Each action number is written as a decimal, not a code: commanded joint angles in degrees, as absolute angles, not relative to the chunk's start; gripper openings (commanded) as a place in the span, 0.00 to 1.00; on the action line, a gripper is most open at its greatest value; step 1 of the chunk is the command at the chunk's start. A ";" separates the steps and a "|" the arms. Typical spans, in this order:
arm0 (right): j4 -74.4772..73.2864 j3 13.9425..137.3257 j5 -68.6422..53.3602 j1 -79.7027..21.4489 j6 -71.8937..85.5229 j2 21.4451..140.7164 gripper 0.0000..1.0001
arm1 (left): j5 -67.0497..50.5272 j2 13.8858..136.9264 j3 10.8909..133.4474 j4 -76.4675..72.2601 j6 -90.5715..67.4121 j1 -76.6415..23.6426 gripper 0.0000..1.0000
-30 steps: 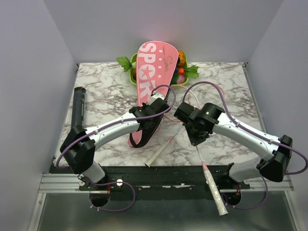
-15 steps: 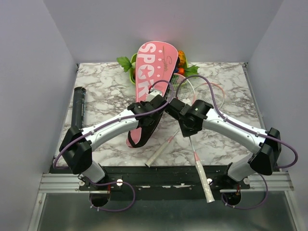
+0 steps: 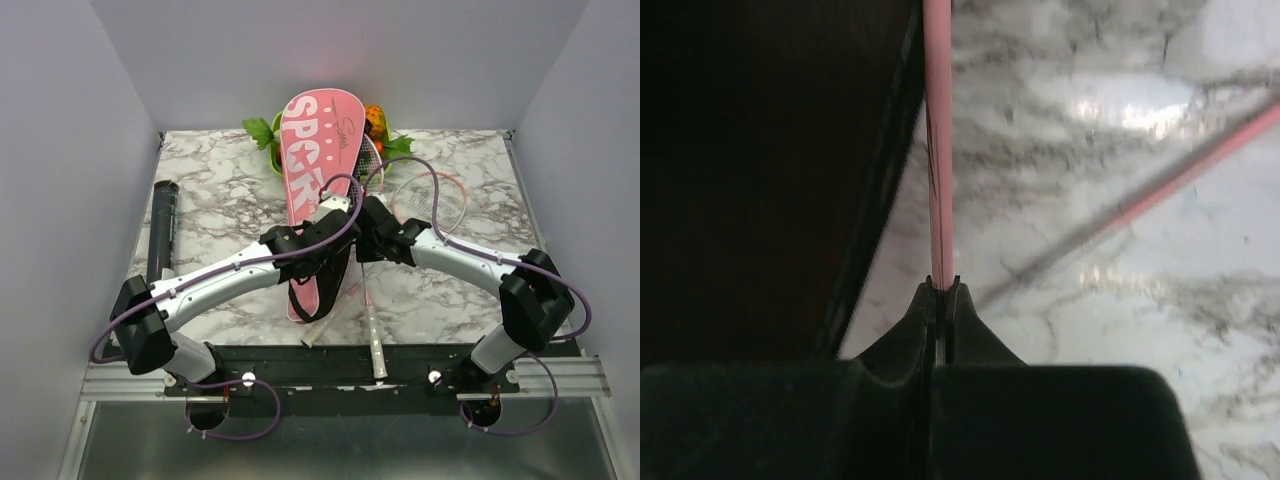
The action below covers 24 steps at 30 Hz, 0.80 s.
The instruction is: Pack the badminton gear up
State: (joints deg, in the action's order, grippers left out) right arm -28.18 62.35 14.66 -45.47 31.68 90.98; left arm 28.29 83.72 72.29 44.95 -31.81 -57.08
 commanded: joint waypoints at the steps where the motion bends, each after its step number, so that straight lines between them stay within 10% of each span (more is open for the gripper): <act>1: -11.08 64.32 9.85 -41.75 29.71 92.28 0.01 | 23.99 81.04 71.19 41.75 -32.70 -58.10 0.00; 24: -10.45 70.94 -11.51 -35.51 23.29 93.53 0.00 | 20.66 77.87 60.03 33.58 -34.01 -59.06 0.00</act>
State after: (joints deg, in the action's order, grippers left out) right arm -13.89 72.58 -9.61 -36.60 24.95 98.61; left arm 24.93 80.58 61.45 35.86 -33.50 -57.69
